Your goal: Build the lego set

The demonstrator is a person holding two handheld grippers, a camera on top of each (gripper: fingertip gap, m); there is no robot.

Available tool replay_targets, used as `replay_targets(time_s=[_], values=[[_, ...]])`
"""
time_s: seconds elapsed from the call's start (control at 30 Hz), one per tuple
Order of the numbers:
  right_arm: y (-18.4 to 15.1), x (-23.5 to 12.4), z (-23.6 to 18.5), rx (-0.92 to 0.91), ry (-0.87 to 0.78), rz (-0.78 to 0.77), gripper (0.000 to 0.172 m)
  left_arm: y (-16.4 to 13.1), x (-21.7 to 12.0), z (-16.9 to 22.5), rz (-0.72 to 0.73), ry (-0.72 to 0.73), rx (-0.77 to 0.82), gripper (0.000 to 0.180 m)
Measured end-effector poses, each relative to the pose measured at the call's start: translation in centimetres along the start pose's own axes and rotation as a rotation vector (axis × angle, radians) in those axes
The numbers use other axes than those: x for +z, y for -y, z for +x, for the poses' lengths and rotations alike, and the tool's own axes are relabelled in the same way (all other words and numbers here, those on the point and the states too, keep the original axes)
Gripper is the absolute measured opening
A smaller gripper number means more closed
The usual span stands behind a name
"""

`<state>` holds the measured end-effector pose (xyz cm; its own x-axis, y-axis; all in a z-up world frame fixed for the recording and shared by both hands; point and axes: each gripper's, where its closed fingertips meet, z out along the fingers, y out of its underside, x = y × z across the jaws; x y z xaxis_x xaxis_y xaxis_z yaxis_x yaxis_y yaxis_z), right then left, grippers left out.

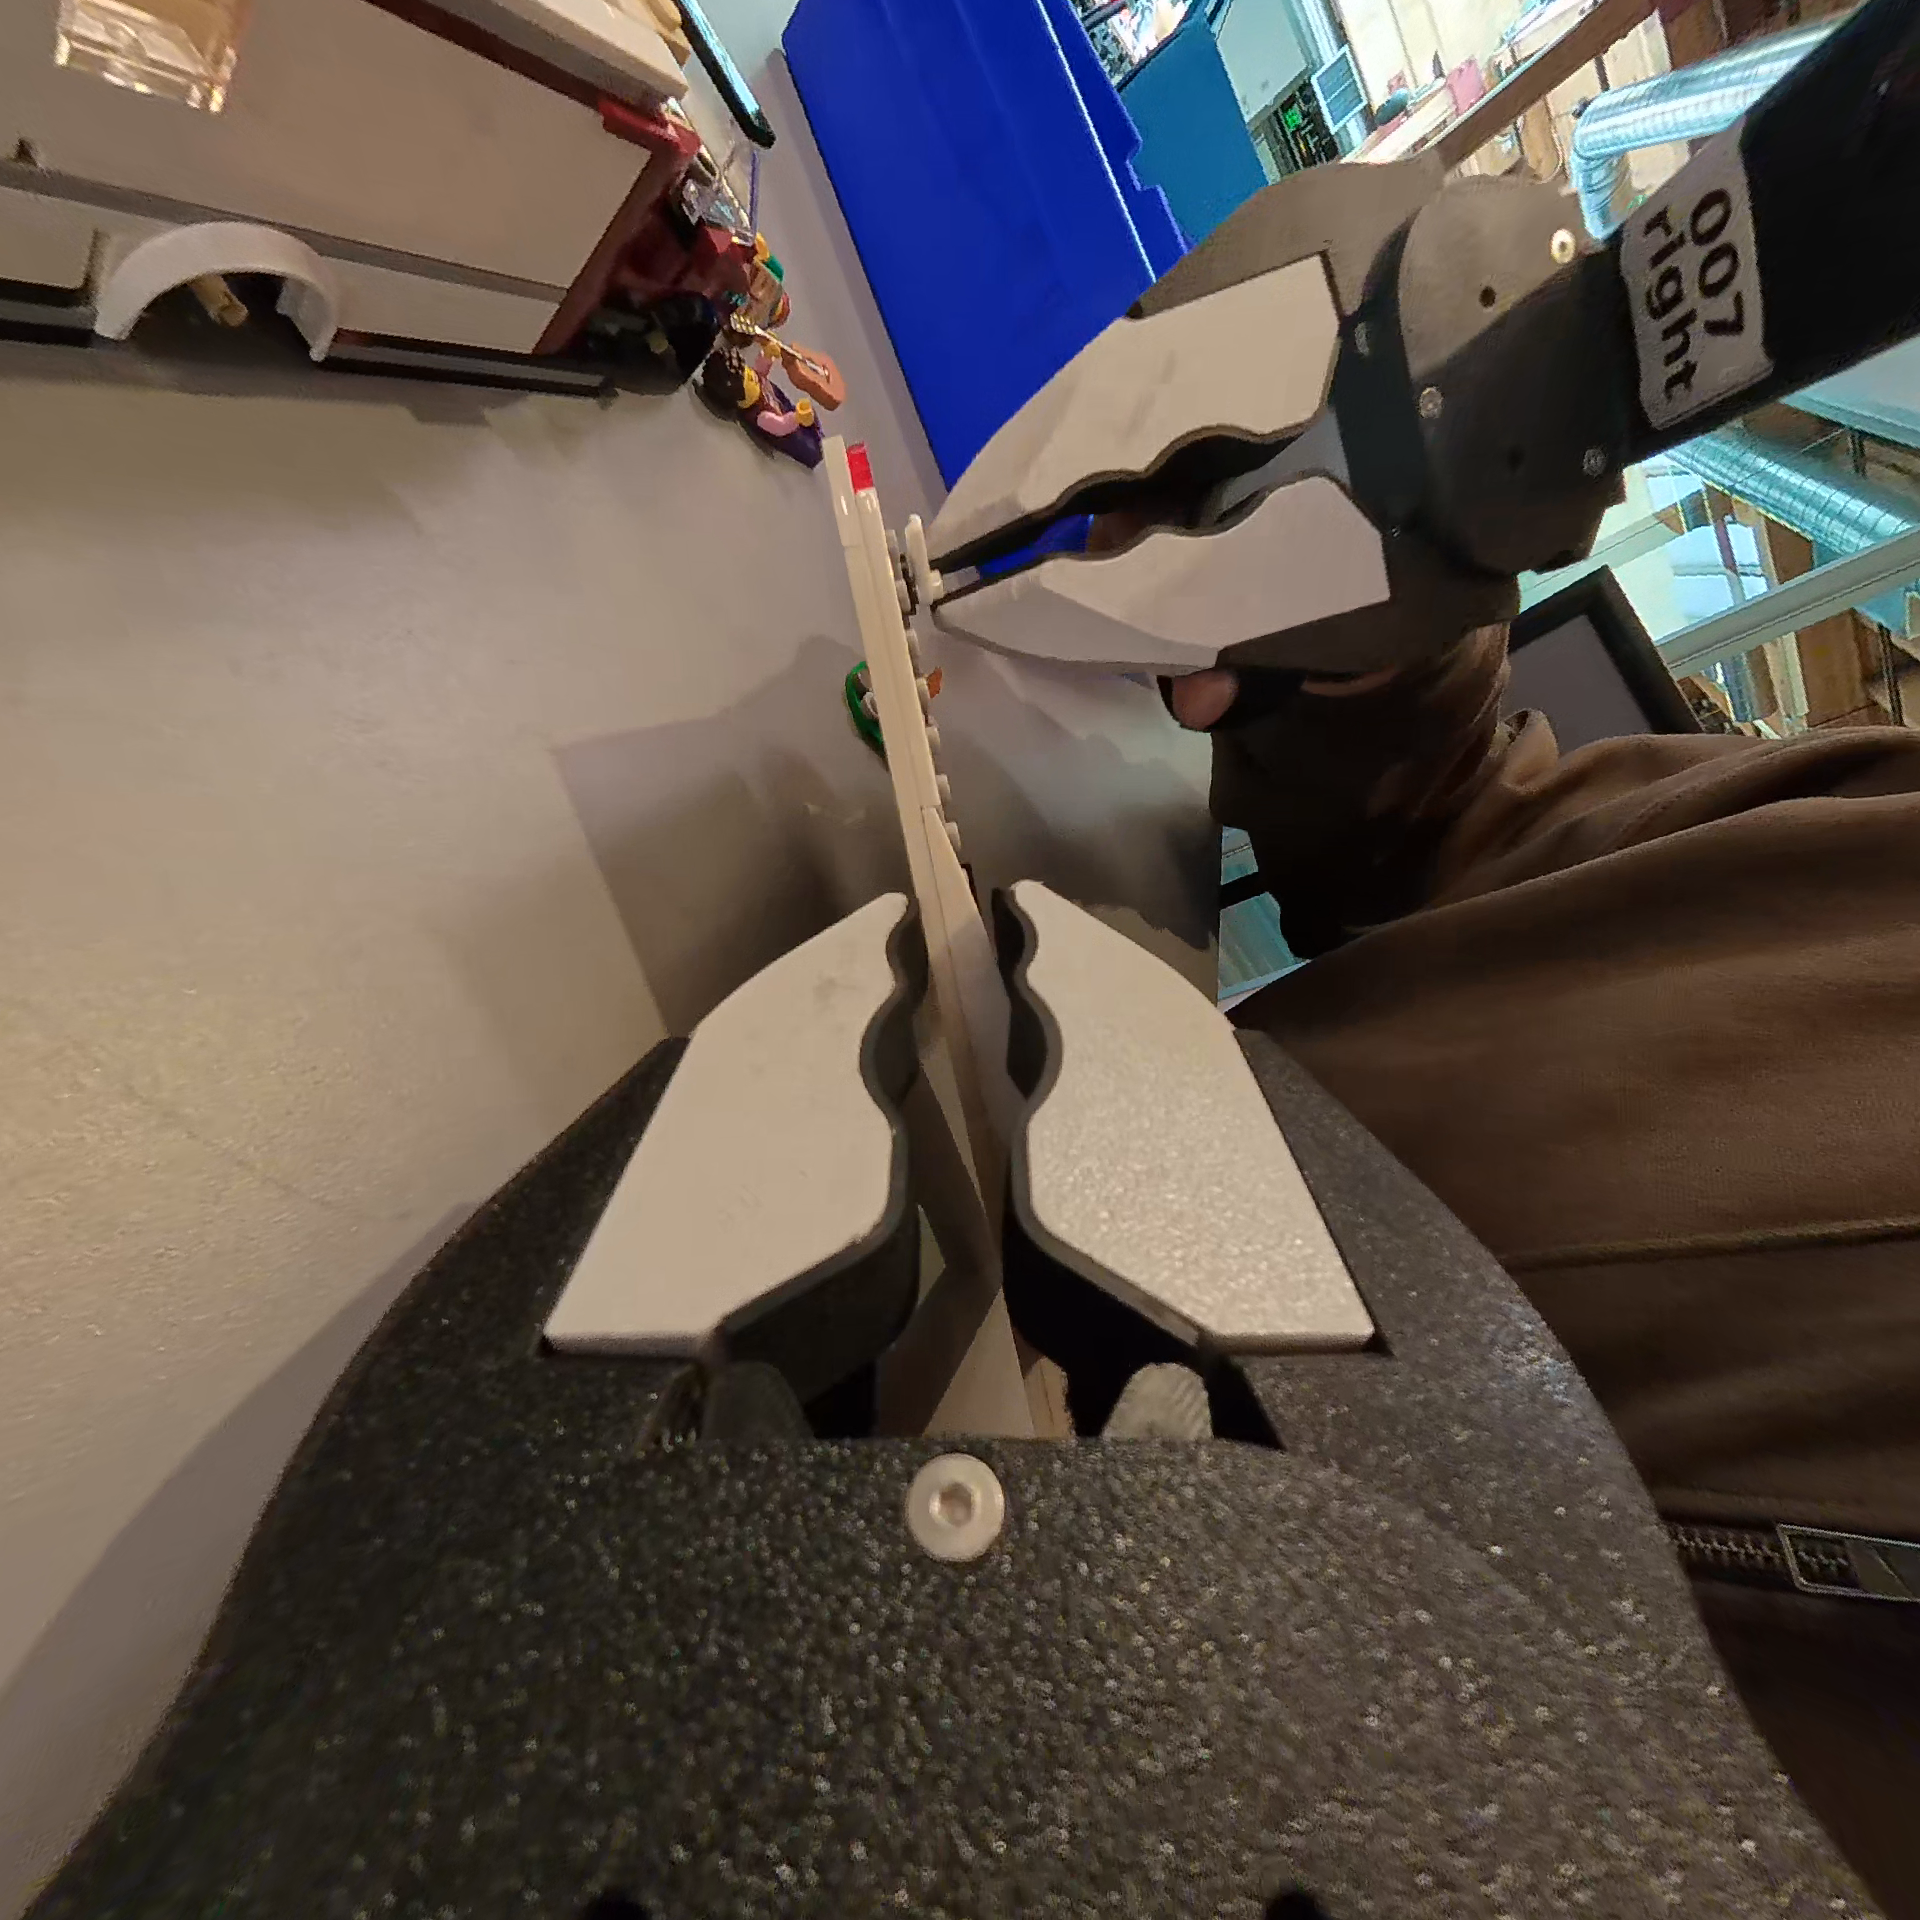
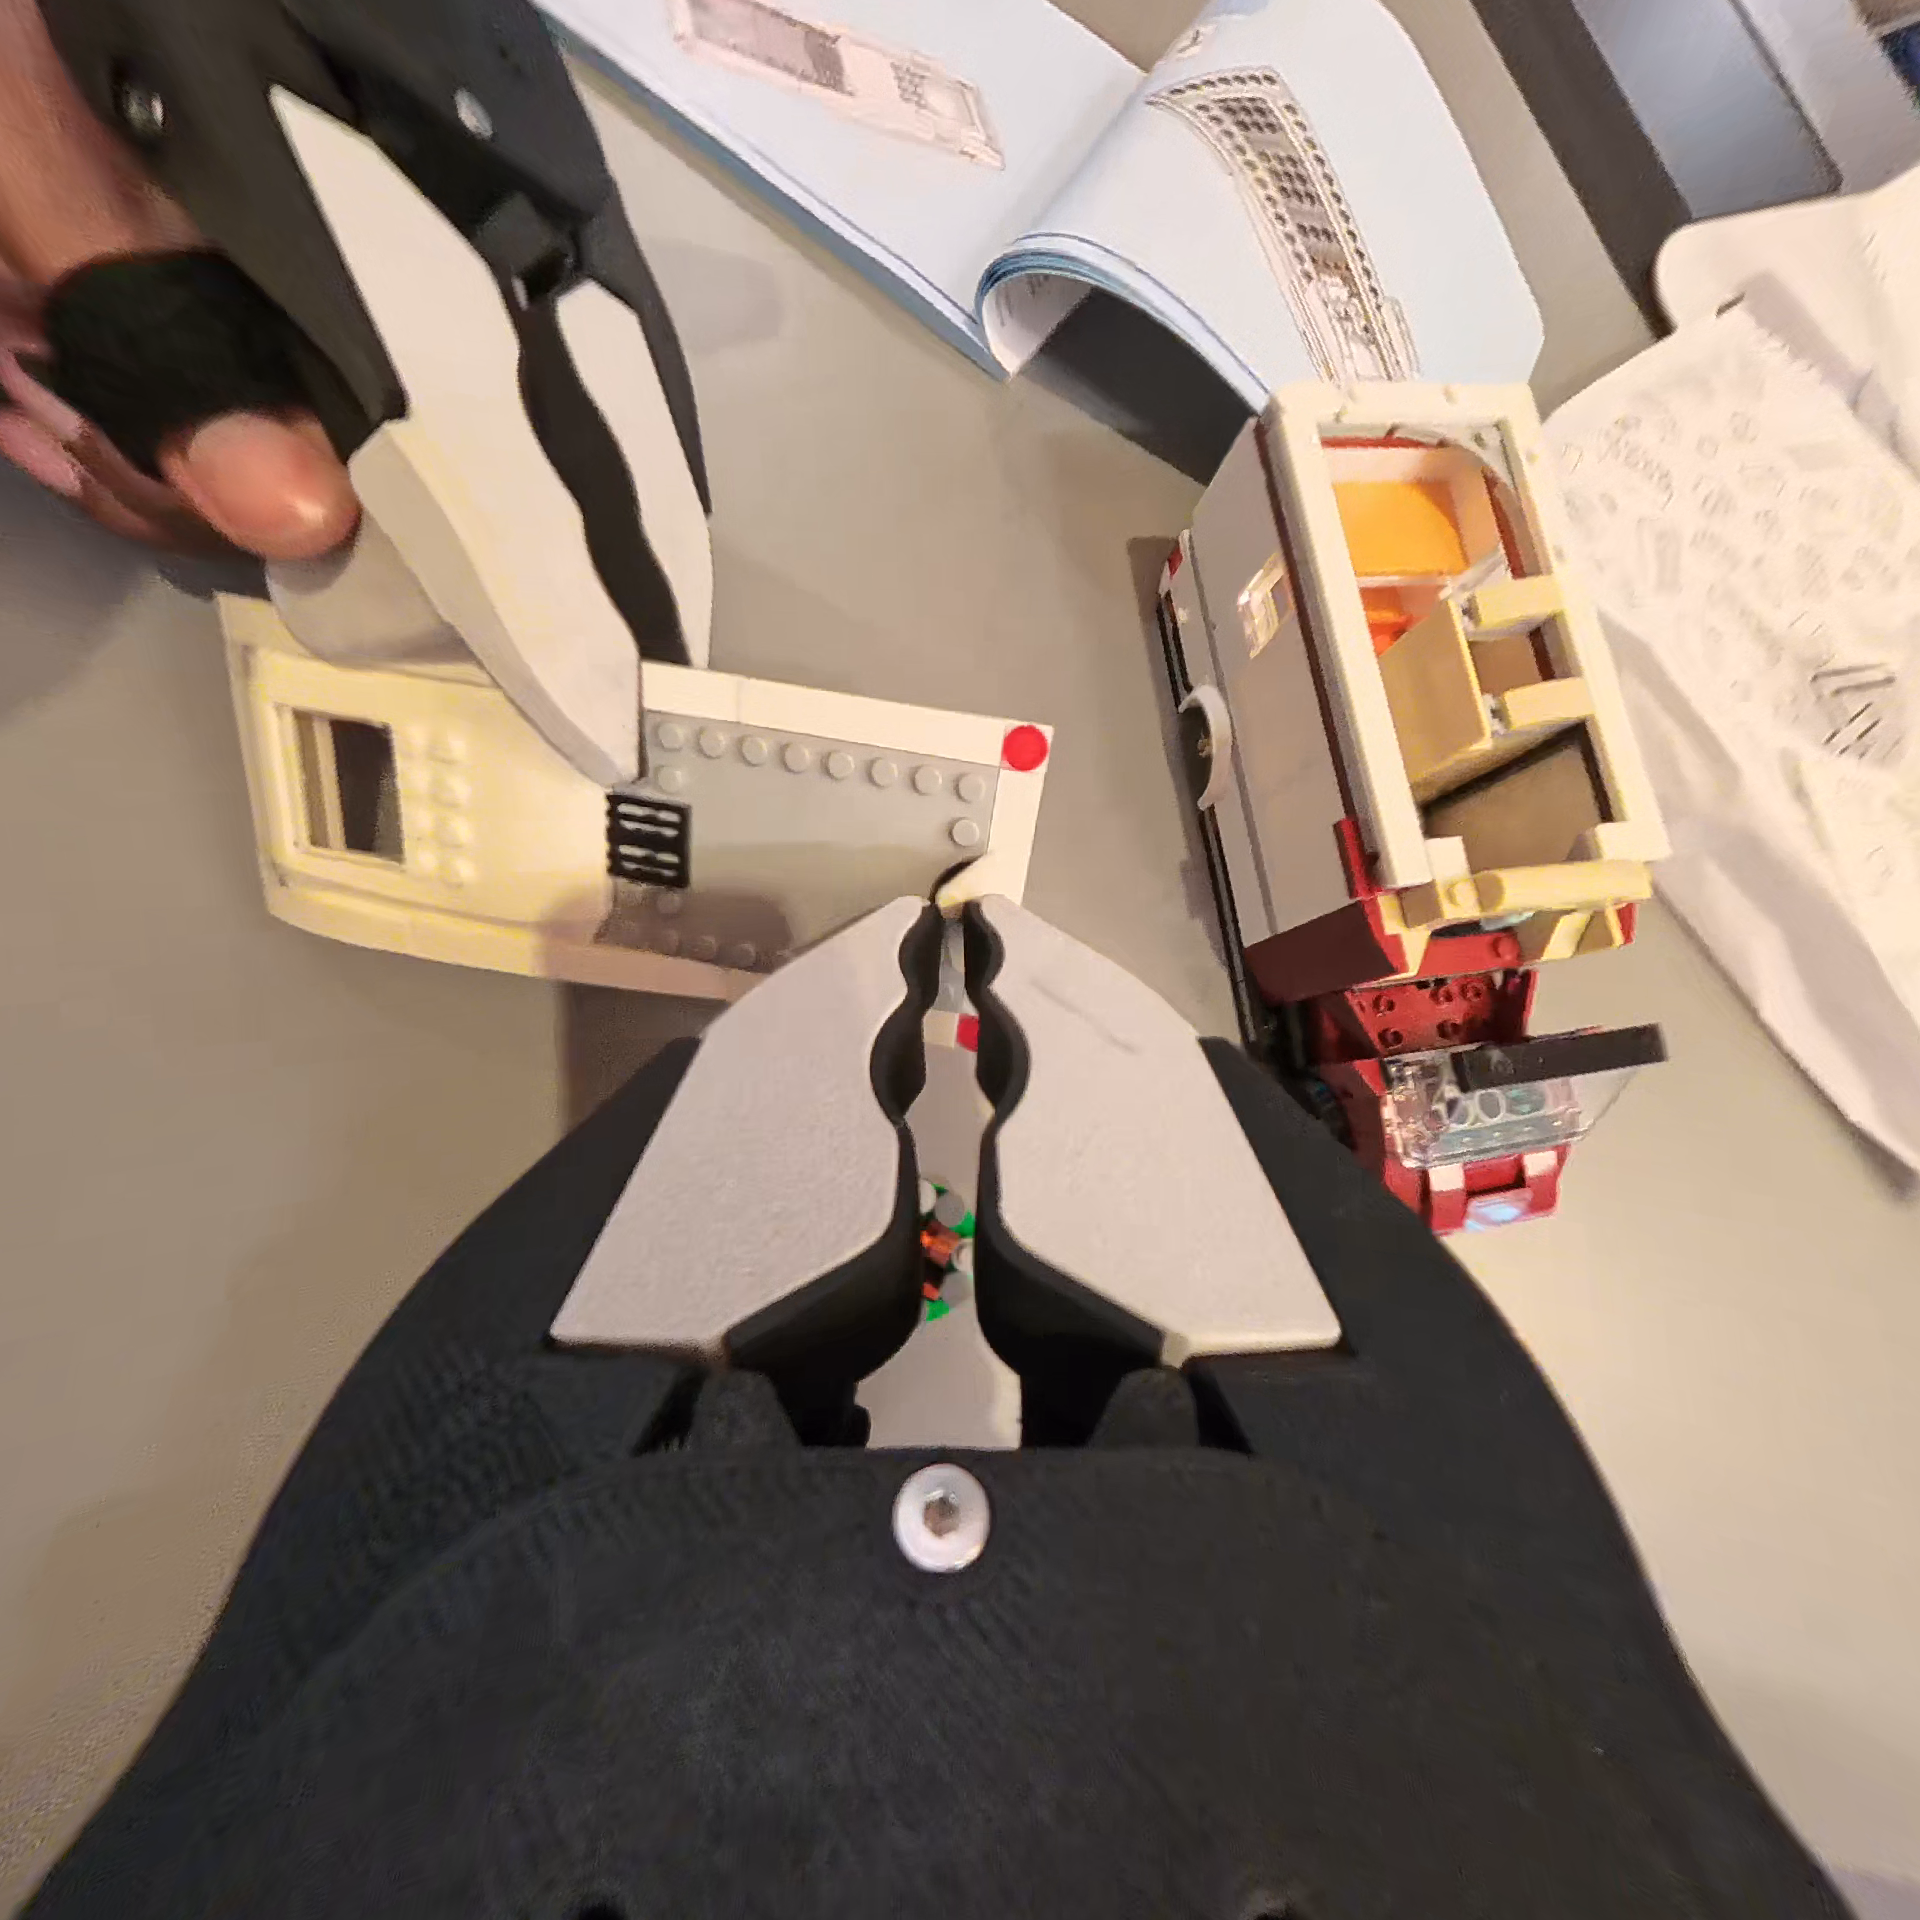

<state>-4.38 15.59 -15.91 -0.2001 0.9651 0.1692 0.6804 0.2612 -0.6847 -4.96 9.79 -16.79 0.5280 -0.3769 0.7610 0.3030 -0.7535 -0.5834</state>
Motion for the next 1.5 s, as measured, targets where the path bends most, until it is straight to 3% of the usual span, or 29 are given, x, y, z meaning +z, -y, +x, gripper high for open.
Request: replay_targets(time_s=[0.27, 0.43, 0.77, 1.0, 1.2, 1.5], values=[[0.2, 0.0, 0.0, -0.078, -0.015, -0.002, 0.004, 0.1, -0.1, -0.5, 0.013, -0.018, -0.070, 0.012], [0.8, -0.8, -0.2, 0.031, 0.049, 0.072, 0.025, 0.9, -0.8, -0.6, 0.043, -0.086, -0.148, 0.011], [2.6, -2.3, 0.5, -0.015, 0.026, 0.168, 0.029, 2.3, -2.9, 0.5, 0.052, -0.360, -0.302, 0.011], [3.1, -2.6, 0.4, 0.327, 0.188, 0.335, 0.043, 4.0, -3.9, 1.2, 0.151, -0.458, -0.288, 0.011], [4.8, -2.9, -1.0, 0.524, 0.365, 0.510, 0.041, 4.8, -4.3, 2.0, 0.219, -0.487, -0.158, 0.010], [7.0, -3.9, -1.9, 0.517, 0.432, 0.632, 0.011, 4.8, -4.4, 3.0, 0.229, -0.519, -0.069, 0.011]])
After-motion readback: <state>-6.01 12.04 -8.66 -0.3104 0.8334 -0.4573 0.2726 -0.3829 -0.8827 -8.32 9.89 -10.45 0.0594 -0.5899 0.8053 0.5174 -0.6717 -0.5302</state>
